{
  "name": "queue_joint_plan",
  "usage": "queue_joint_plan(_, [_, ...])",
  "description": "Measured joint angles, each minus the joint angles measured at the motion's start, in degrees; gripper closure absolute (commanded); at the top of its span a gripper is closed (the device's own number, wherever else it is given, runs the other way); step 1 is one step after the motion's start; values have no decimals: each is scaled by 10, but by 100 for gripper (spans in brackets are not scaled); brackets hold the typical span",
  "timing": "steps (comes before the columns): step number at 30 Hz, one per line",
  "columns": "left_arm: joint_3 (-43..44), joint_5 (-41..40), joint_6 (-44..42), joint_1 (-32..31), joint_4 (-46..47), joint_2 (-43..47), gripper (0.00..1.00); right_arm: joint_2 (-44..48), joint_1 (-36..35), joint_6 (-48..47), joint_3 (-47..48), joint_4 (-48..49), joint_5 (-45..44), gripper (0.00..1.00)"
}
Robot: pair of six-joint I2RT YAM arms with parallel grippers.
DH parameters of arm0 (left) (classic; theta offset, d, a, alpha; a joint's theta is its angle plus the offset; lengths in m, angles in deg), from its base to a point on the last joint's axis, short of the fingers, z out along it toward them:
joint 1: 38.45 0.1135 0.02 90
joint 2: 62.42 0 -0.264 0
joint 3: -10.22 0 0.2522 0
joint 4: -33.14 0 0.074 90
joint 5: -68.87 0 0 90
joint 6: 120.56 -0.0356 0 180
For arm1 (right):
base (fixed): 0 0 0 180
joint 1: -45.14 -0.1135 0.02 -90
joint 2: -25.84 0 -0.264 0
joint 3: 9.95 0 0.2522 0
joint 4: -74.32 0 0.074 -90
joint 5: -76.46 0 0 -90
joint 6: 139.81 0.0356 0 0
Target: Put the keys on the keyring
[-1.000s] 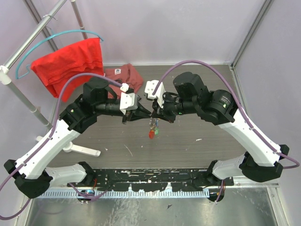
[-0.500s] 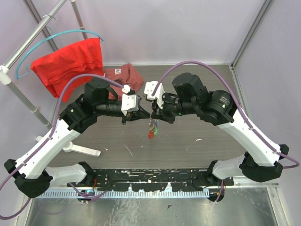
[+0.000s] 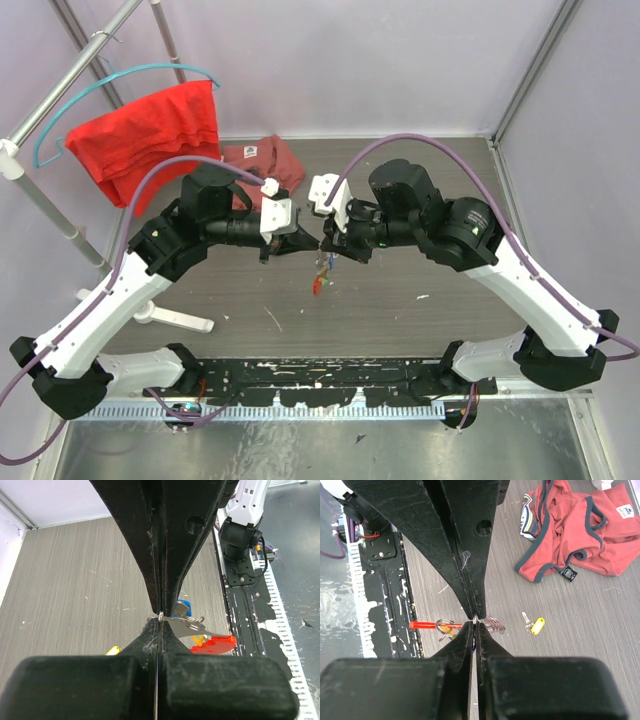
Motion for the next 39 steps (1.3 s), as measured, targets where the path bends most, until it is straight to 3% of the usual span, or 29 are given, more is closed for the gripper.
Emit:
queue_joint_plan(3, [0,-2,0,0,2,1,100,10,-1,7,-14,15,-10,70])
queue_joint_plan(5, [-3,-3,2,-1,6,3,100,16,-1,13,-23,32,-18,66])
queue_joint_plan(13, [-53,-28,32,-2,75,38,100,72,-1,44,-78,108,-73,62])
queue_joint_plan(18, [-123,-66,82,-4,154,70,100,156,18,173,-181,236,-131,62])
queue_joint_plan(24, [-194,-130,136,0,242,93,100,195,239,406,-318,412,-6,58])
queue_joint_plan(27, [-213,-165,158,7,276,93,100,184,293,501,-379,472,41,53])
queue_joint_plan(32, [-229,-224,184,10,321,93,100,181,273,581,-422,513,52,52])
queue_joint_plan(39, [-246,-276,204,13,371,93,100,191,125,579,-419,546,-61,56])
